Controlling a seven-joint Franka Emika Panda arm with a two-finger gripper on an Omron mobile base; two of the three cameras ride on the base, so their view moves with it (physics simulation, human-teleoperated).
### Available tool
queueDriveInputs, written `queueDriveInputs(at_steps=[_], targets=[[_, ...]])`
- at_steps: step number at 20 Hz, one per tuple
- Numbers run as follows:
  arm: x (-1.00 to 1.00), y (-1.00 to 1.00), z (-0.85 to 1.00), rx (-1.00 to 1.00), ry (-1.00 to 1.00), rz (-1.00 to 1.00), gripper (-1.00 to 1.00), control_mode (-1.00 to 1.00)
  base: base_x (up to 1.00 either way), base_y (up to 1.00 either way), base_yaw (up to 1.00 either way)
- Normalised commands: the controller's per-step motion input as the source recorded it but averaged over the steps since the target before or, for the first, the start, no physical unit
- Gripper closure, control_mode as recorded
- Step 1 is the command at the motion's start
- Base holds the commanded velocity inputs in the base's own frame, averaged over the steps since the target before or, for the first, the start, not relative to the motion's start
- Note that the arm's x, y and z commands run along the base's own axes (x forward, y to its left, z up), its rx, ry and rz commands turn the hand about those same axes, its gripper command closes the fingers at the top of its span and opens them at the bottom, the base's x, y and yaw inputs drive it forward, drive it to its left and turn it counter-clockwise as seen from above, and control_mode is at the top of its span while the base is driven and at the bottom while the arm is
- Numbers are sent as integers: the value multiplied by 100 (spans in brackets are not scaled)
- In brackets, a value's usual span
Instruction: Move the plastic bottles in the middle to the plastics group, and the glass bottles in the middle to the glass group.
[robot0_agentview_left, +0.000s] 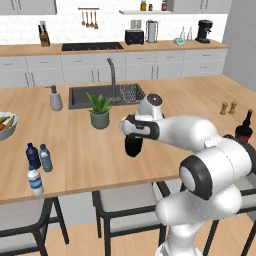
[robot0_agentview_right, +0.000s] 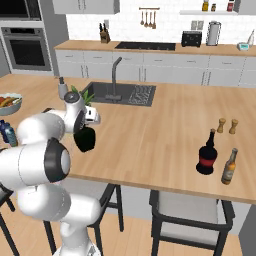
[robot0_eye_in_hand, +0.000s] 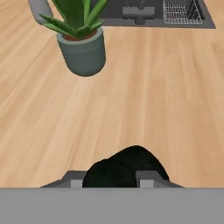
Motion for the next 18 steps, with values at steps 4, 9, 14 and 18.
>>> queueDriveInputs(at_steps=[4,9,14,18], targets=[[-50,-30,75,0,-2,-6,100,-100,0,0,0],[-44,-80,34,0,0,-20,100,-100,0,0,0],[-32,-100,1,0,0,-28,100,-100,0,0,0],[-23,-100,0,0,1,-32,100,-100,0,0,0]])
